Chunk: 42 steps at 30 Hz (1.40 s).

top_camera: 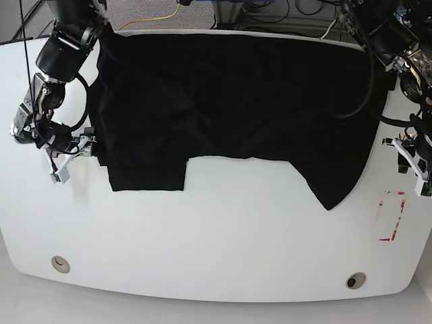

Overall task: Layout the t-shirt on the table in an organized manner, then fold the t-shirt properly
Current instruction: 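Move both grippers down to the shirt's side edges, then grasp the shirt edge with the left gripper near the hem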

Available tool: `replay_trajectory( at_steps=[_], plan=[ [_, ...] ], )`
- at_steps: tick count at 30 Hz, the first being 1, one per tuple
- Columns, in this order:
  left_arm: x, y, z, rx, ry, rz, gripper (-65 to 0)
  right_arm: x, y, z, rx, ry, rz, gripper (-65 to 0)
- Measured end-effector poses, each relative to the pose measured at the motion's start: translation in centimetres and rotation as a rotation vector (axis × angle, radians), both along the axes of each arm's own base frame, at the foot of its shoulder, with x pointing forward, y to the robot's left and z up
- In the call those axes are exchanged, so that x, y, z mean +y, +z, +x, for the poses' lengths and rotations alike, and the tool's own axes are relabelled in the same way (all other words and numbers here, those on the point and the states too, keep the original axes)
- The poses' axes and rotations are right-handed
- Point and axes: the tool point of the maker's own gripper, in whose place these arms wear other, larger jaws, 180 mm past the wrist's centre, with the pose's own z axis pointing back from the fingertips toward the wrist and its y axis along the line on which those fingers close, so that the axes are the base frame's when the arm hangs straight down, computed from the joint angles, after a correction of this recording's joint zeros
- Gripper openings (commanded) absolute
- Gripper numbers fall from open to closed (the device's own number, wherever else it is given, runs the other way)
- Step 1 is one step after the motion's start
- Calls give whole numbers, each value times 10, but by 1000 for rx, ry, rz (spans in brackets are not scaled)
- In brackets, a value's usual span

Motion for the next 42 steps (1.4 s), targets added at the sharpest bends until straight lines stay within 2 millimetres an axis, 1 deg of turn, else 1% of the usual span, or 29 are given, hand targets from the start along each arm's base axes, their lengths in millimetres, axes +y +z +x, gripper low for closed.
replay_trajectory(
  at_steps=[3, 5, 8, 13, 17, 22, 25, 27, 29, 33, 36, 38, 42],
  plan=[
    [-14, 0, 10, -10, -54, 21, -422, 3, -9, 3, -1, 6, 25, -197],
    [-19, -1, 12, -7, -73, 30, -422, 5, -14, 5, -5, 0, 46, -197],
    [-18, -1, 12, -7, -70, 35, -422, 6, -22, 3, 2, -18, 72, -197],
    [-16, -3, 10, 3, -64, 44, -422, 5, -23, 3, 1, -22, 79, -197],
    [-17, -9, 6, 20, -66, 40, -422, 16, -25, 5, 9, 27, 66, -197],
    [-16, -13, 2, 33, -63, 41, -422, 38, -28, 9, 19, 102, 59, -197],
    [-16, -17, -2, 46, -64, 40, -422, 49, -27, 14, 0, 108, 84, -198],
    [-16, -21, -4, 57, -64, 39, -422, 52, -27, 15, -4, 110, 92, -208],
    [-16, -22, -5, 61, -64, 39, -422, 53, -25, 17, -9, 111, 94, -258],
    [-16, -26, -9, 75, -64, 39, -424, 51, -25, 17, 5, 116, 78, -442],
    [-16, -28, -11, 81, -64, 39, -424, 50, -28, 15, 20, 117, 74, -566],
    [-16, -29, -11, 82, -65, 39, -424, 50, -29, 14, 26, 117, 74, -614],
    [-16, -31, -13, 88, -65, 38, -424, 48, -29, 13, 38, 127, 57, -615]
  ],
)
